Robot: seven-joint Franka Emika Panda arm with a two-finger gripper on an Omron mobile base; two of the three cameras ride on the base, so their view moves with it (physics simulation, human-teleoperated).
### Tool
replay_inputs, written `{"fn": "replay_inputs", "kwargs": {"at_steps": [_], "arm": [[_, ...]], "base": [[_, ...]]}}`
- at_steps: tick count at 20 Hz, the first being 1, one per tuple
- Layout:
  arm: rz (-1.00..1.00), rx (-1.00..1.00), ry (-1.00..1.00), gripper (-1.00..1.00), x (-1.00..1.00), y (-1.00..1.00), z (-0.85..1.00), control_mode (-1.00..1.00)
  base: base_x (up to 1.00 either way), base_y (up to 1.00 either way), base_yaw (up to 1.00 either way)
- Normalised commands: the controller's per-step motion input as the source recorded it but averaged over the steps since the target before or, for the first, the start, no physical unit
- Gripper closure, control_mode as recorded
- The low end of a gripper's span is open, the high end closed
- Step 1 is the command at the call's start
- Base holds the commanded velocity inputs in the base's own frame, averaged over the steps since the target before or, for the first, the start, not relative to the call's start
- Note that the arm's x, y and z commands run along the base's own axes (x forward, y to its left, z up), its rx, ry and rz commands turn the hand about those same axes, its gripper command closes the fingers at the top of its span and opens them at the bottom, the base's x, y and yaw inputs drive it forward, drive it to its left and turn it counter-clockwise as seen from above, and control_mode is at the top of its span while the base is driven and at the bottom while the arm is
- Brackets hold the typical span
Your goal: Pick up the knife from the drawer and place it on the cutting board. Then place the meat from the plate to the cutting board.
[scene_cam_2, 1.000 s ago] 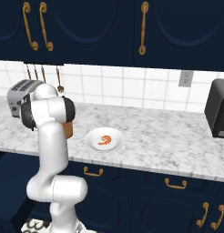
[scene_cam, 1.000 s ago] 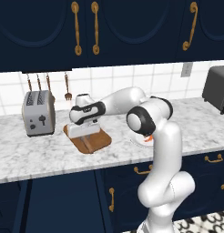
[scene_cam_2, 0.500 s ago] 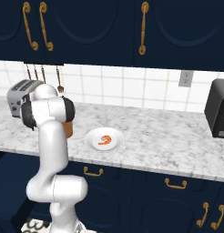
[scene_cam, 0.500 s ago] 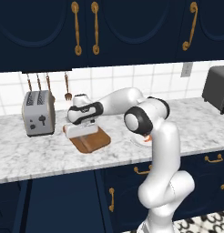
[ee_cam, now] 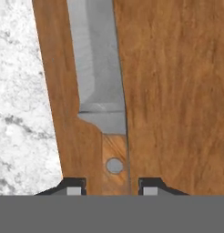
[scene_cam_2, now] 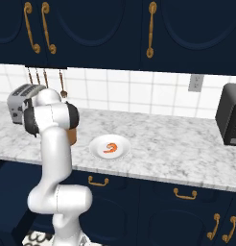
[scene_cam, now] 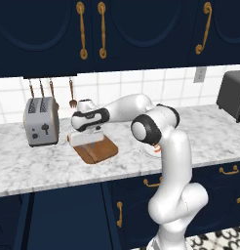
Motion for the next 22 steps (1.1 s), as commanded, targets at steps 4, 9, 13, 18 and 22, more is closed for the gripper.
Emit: {"fn": "replay_inputs", "kwargs": {"at_steps": [4, 9, 13, 18, 22], "arm": [[0.00, 0.00, 0.00, -1.00, -0.03, -0.02, 0.27, -1.00], [0.00, 0.05, -0.10, -1.00, -0.63, -0.54, 0.29, -1.00], [-0.01, 0.08, -0.13, -1.00, -0.74, -0.81, 0.11, -1.00], [-0.02, 0.05, -0.10, -1.00, -0.46, -0.70, 0.14, -1.00], [-0.03, 0.00, -0.01, -1.00, -0.10, -0.60, 0.46, -1.00]], "base": [[0.00, 0.00, 0.00], [0.00, 0.00, 0.00], [0.00, 0.00, 0.00], [0.00, 0.00, 0.00], [0.00, 0.00, 0.00]]}}
